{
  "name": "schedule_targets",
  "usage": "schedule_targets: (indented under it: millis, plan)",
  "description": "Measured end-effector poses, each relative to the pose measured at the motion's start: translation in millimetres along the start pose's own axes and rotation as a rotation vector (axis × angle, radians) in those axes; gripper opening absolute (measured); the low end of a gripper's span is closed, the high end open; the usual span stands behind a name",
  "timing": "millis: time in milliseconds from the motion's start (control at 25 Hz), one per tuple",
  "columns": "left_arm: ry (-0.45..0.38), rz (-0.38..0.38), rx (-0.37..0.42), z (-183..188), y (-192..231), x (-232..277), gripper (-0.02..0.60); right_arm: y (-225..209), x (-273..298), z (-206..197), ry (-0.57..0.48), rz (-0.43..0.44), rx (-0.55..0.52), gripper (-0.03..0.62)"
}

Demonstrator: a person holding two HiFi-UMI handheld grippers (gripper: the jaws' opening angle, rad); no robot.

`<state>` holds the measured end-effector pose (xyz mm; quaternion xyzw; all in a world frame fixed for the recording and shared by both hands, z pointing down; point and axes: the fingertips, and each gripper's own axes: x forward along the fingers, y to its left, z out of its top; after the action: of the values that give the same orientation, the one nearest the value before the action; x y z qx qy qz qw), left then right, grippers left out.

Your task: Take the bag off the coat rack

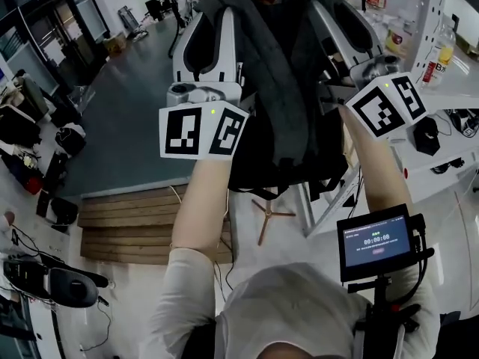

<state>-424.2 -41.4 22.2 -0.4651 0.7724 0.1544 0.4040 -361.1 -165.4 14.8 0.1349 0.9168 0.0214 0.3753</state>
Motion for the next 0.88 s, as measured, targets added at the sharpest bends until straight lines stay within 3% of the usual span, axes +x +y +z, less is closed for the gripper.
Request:
schedule_targets:
  millis: [480, 680, 880]
  plan:
    - [-0.143, -0.083, 0.028, 69, -16, 23, 0.083, 25, 22, 73, -0.136, 0.090, -0.079, 0.141]
    - [-0.134, -0.110, 0.013, 70, -26, 21, 0.081, 24, 11, 78, -0.143, 0.084, -0.058, 0.141]
    - [-0.107, -0.141, -0.036, 46, -37, 24, 0.082, 9, -6, 67, -0.116, 0.033, -0.055, 0.141]
